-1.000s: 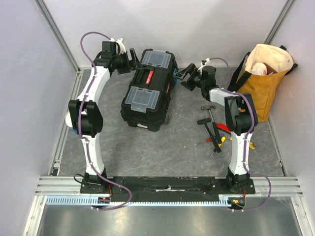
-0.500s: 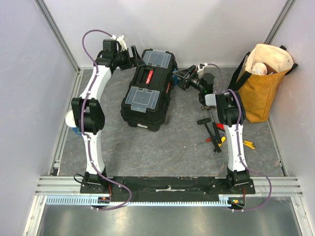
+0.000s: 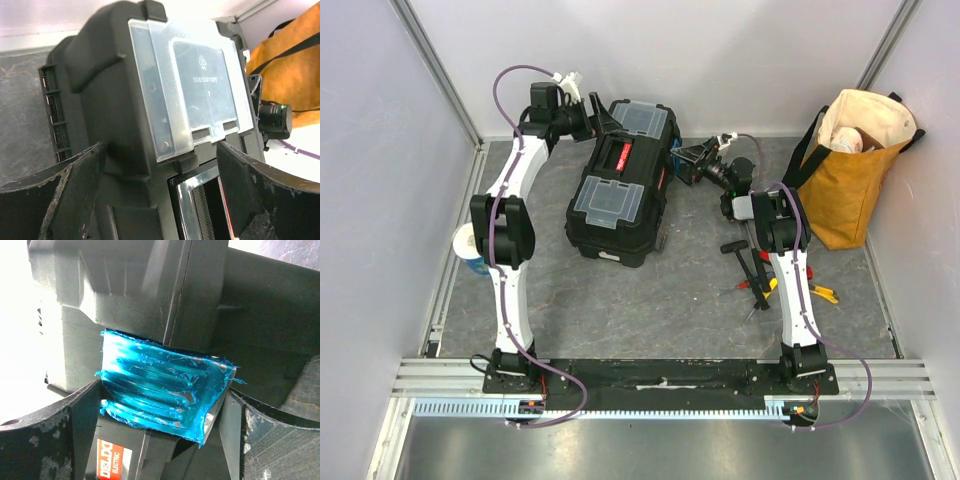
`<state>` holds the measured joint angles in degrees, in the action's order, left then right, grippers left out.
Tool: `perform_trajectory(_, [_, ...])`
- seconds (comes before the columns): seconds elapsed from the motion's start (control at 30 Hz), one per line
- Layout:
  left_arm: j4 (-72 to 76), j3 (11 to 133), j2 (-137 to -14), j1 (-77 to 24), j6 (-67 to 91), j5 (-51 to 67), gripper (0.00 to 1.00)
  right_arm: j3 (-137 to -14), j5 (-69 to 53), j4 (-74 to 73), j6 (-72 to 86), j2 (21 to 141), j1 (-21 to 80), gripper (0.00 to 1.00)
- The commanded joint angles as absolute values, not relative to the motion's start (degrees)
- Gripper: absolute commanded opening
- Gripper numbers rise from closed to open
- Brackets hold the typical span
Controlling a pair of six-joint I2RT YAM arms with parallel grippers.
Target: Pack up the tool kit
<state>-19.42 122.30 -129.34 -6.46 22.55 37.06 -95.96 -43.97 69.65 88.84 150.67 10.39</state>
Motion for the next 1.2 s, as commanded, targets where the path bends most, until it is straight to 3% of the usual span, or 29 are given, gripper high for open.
perform_trajectory(0.0, [-19.8, 124.3, -131.3, -6.4, 22.9, 43.3, 0.96, -100.5, -48.2, 72.7, 86.0, 147.9, 11.8, 0.9])
perform_trajectory(0.13, [-24.8, 123.8, -131.5, -6.8, 19.5, 40.8, 0.96, -100.1, -47.8, 65.6, 81.3, 146.6, 12.3, 0.87])
perform_trajectory(0.27, [-28.2, 122.3, -131.1, -7.3, 16.4, 37.9, 0.96, -98.9, -45.9, 57.8, 75.1, 143.9, 12.7, 0.97])
perform_trajectory(0.4, [-29.4, 121.2, -131.0, -7.7, 14.9, 36.7, 0.95, -100.9, -45.4, 55.6, 75.0, 144.5, 13.3, 0.98])
perform_trajectory(0.53, [-30.1, 121.1, -131.2, -8.1, 14.2, 37.0, 0.93, -101.8, -45.5, 56.8, 76.8, 145.6, 13.9, 0.81])
perform_trajectory(0.93, [-32.3, 120.0, -131.9, -10.5, 12.3, 35.2, 0.84, -96.0, -41.5, 48.6, 68.2, 137.9, 14.9, 0.45])
perform_trajectory(1.17, [-33.4, 119.8, -132.3, -11.8, 11.5, 32.9, 0.83, -95.7, -39.3, 43.9, 66.5, 136.2, 15.1, 0.34])
